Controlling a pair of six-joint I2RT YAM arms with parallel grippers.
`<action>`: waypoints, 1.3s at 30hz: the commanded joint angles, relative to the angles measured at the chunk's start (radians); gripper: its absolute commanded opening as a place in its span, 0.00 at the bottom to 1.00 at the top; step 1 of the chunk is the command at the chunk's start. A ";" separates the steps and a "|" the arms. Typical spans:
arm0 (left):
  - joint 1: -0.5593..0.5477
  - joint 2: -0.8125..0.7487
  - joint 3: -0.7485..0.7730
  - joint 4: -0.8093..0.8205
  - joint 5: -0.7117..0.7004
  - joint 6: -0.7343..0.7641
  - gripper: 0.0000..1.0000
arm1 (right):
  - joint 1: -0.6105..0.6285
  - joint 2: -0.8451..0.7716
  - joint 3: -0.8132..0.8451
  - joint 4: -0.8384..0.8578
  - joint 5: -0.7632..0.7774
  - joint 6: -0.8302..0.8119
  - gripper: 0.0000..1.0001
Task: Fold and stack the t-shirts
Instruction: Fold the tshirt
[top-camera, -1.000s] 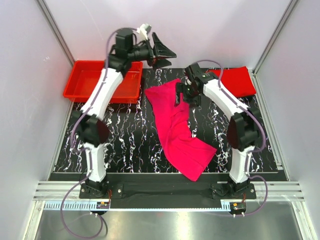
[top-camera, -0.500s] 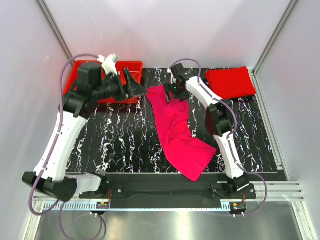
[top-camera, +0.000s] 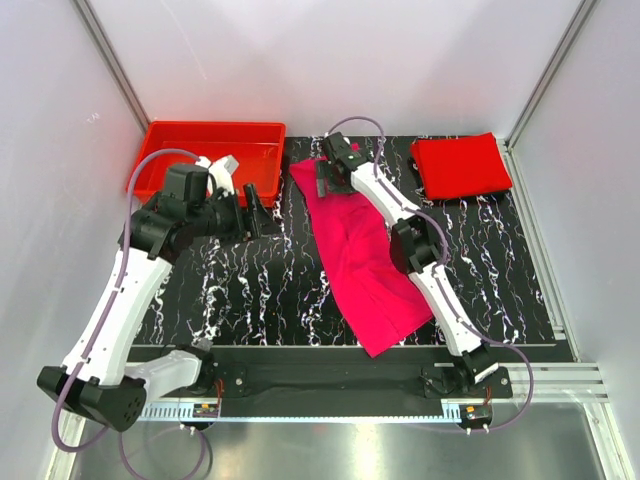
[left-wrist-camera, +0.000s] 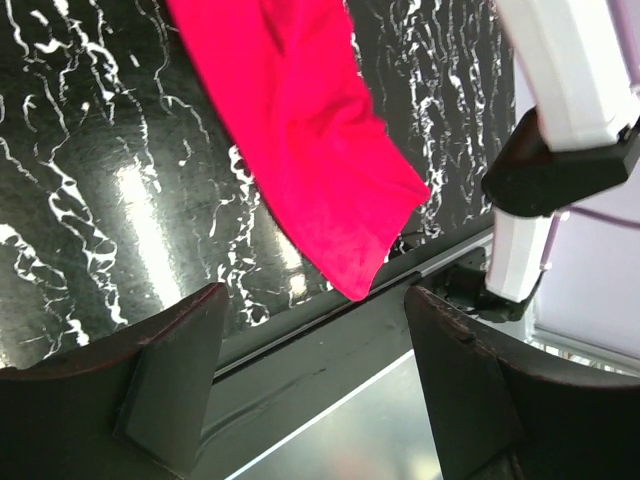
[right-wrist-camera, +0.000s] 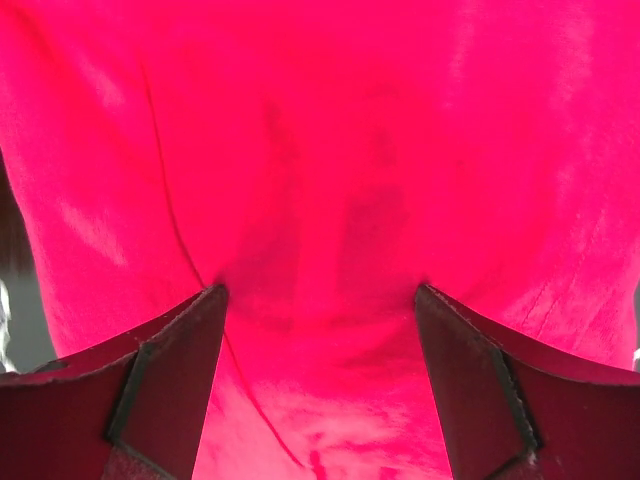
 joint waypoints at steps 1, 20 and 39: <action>-0.006 -0.022 -0.035 -0.009 -0.026 0.035 0.77 | -0.105 0.082 0.023 0.070 -0.025 0.165 0.84; -0.173 0.140 -0.006 0.071 -0.058 0.053 0.79 | -0.132 -0.407 -0.234 -0.143 -0.166 0.068 0.97; -0.174 -0.047 -0.180 0.003 -0.095 0.013 0.79 | -0.065 -0.301 -0.260 0.213 -0.076 0.055 0.22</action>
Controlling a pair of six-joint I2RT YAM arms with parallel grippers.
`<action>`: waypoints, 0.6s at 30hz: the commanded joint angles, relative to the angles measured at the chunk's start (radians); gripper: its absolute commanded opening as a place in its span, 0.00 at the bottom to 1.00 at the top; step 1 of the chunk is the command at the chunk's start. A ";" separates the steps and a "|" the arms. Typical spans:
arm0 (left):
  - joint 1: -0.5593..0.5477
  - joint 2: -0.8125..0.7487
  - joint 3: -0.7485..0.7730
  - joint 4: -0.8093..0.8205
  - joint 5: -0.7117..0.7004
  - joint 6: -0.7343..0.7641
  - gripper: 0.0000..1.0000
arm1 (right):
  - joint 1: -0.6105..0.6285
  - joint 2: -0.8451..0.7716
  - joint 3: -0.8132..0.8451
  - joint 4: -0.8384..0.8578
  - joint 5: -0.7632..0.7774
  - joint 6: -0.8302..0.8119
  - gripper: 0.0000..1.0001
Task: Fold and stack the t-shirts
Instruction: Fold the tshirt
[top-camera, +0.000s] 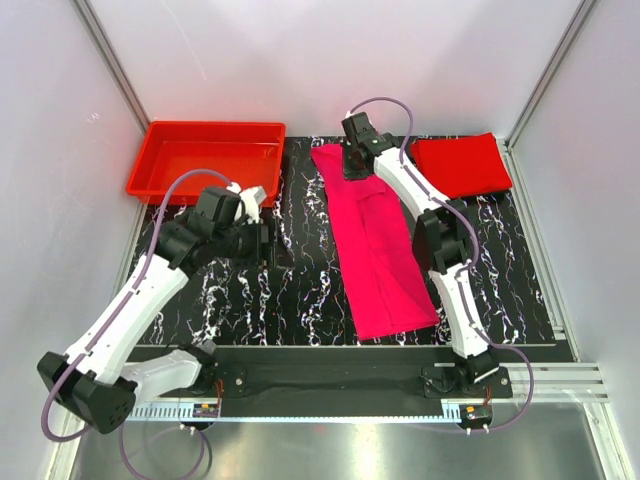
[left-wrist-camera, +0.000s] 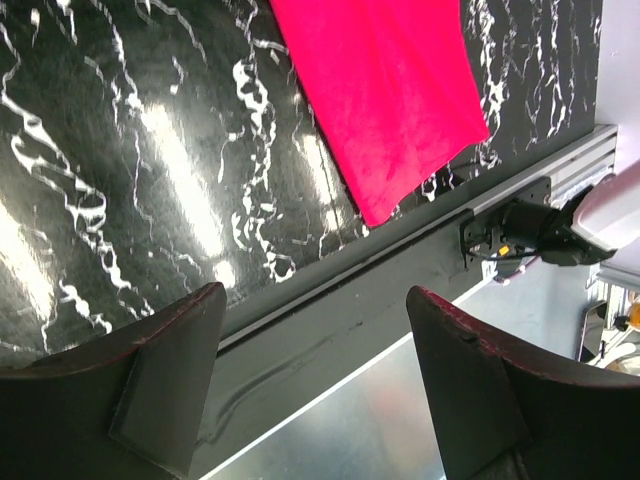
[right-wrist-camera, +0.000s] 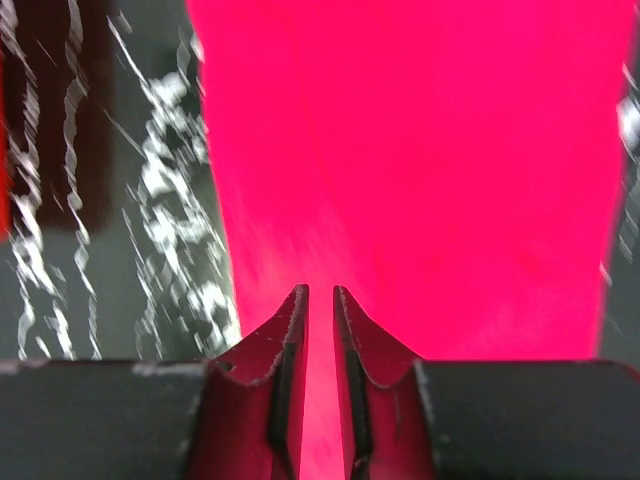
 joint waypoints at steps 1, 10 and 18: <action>-0.004 -0.061 -0.038 -0.010 -0.027 -0.025 0.79 | 0.004 0.082 0.094 0.182 -0.041 0.028 0.22; -0.004 -0.100 -0.089 -0.043 -0.058 -0.037 0.79 | -0.012 0.292 0.238 0.354 -0.190 0.194 0.19; -0.003 -0.101 -0.132 -0.033 -0.058 -0.038 0.79 | -0.013 0.437 0.273 0.374 -0.388 0.369 0.18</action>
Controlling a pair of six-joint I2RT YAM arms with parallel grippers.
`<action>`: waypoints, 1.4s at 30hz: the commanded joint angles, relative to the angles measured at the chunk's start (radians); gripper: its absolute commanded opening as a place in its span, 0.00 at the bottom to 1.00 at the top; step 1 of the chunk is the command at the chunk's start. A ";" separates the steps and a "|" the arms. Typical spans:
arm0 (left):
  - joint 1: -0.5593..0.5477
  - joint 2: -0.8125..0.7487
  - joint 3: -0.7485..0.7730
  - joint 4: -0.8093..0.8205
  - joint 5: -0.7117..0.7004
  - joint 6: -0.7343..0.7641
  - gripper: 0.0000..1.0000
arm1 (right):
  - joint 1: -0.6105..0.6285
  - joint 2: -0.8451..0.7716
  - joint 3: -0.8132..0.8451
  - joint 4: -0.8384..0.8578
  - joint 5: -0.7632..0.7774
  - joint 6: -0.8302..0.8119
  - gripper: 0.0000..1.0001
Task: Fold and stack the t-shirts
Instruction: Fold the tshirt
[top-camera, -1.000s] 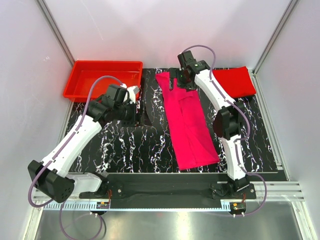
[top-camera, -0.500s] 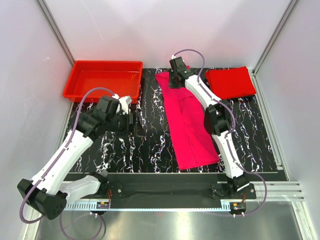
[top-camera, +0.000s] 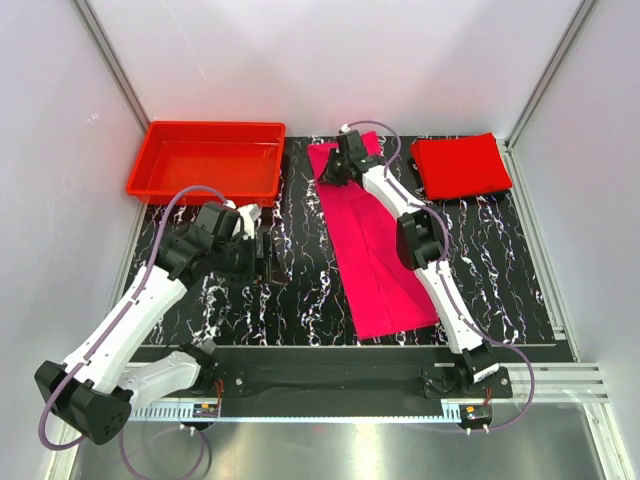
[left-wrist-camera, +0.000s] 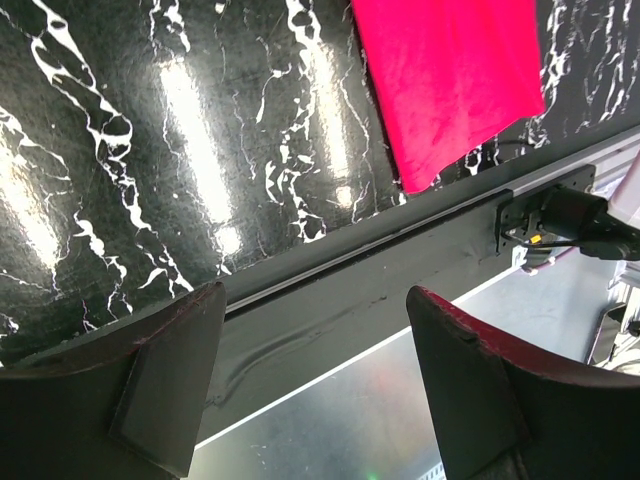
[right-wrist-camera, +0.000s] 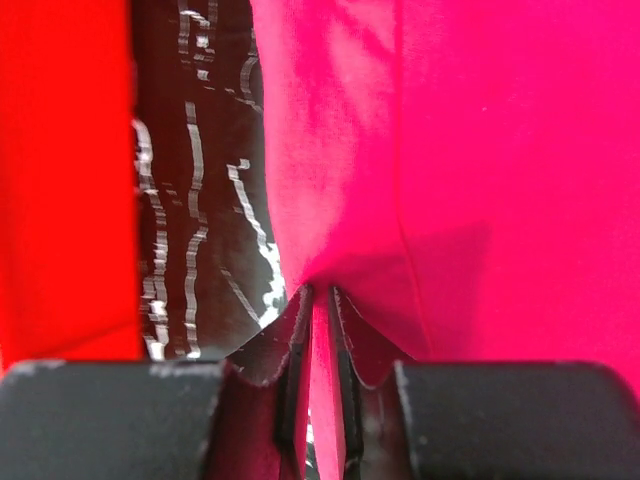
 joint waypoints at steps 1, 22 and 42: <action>-0.001 -0.016 -0.012 0.027 -0.013 -0.005 0.79 | 0.003 0.069 0.033 0.061 -0.147 0.116 0.18; 0.000 0.090 0.051 0.113 0.048 0.067 0.82 | -0.117 -0.316 -0.011 -0.307 -0.183 0.031 0.60; -0.014 -0.017 -0.033 0.165 0.146 0.044 0.80 | 0.051 -1.147 -1.301 -0.420 0.118 -0.182 0.98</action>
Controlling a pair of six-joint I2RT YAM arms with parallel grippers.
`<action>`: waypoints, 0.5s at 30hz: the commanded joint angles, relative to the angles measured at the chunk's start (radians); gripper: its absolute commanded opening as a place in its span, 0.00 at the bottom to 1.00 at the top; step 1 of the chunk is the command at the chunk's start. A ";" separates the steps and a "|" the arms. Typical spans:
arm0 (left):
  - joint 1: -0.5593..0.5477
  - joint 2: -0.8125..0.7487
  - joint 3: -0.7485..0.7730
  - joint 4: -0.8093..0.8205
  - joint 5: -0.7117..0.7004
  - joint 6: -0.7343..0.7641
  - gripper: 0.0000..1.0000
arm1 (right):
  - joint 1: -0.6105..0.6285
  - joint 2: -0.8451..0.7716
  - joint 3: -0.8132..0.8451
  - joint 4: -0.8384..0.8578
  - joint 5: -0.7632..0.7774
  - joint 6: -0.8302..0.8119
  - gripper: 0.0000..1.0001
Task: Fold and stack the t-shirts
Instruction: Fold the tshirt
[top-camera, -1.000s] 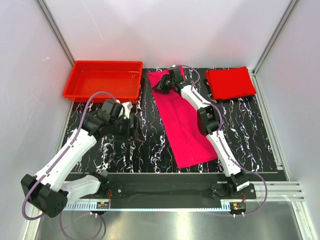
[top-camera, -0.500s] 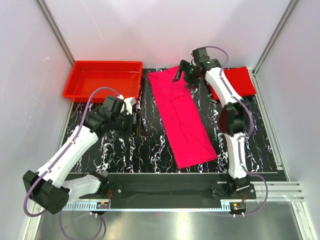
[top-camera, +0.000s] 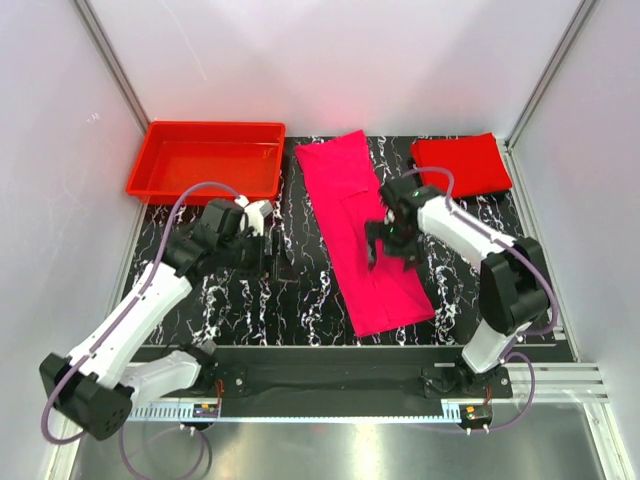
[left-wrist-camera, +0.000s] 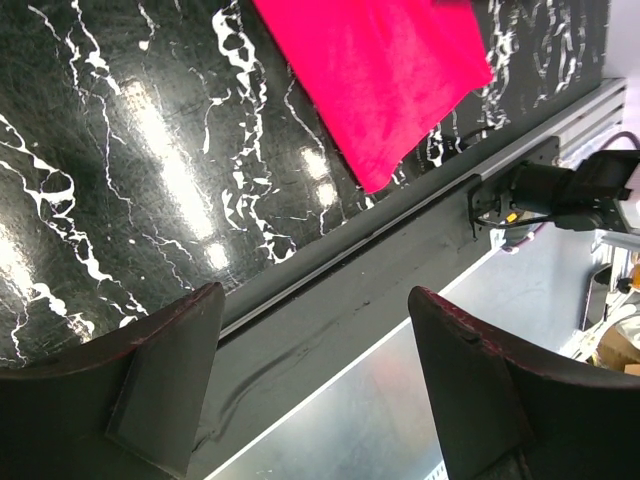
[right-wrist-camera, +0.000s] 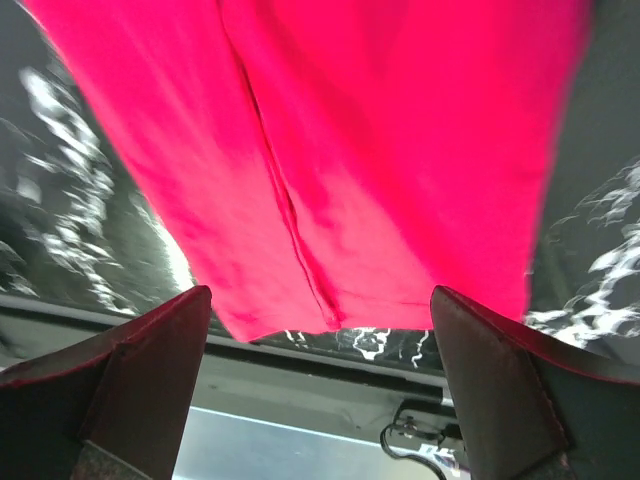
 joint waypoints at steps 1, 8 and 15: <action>-0.005 -0.063 0.000 0.024 0.029 -0.010 0.80 | 0.063 -0.065 -0.126 0.073 0.079 0.038 0.97; -0.005 -0.121 -0.007 -0.032 -0.005 -0.013 0.79 | 0.223 0.025 -0.200 0.151 0.113 0.202 0.95; -0.005 -0.181 -0.074 -0.045 -0.014 -0.038 0.79 | 0.420 0.192 -0.070 0.168 0.084 0.500 0.97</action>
